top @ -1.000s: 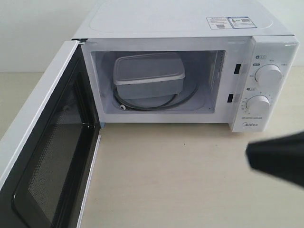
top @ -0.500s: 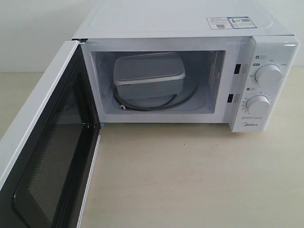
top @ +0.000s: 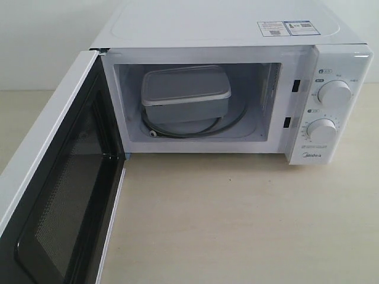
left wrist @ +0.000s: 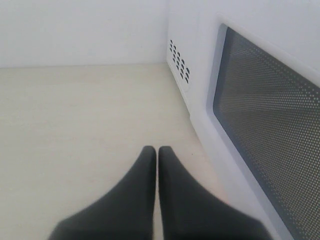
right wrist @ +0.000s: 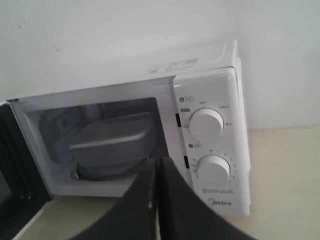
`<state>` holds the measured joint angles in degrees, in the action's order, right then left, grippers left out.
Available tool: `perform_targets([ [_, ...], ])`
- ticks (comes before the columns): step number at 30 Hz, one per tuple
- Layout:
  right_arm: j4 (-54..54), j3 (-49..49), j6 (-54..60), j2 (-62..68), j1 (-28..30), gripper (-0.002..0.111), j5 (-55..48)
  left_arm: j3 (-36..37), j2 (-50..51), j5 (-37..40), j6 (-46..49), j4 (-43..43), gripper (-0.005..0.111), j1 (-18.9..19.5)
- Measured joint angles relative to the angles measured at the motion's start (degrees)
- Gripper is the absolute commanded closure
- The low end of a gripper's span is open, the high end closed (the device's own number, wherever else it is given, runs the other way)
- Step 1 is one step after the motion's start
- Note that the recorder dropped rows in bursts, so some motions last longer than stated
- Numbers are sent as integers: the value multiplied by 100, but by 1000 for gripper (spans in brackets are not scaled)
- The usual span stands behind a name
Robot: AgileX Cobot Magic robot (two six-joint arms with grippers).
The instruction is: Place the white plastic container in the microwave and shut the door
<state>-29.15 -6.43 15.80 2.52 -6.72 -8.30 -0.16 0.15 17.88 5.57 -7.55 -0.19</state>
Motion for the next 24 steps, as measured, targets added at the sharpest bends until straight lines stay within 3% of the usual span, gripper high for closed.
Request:
perform_targets([
  [5,728,585,-254,-126,0,108,8,0,0,0,0,0,103,0],
  [17,2872,614,-1616,-218,0,108,-360,0,0,0,0,0,103,0],
  [24,3183,622,-1966,-228,0,108,-1036,0,0,0,0,0,103,0],
])
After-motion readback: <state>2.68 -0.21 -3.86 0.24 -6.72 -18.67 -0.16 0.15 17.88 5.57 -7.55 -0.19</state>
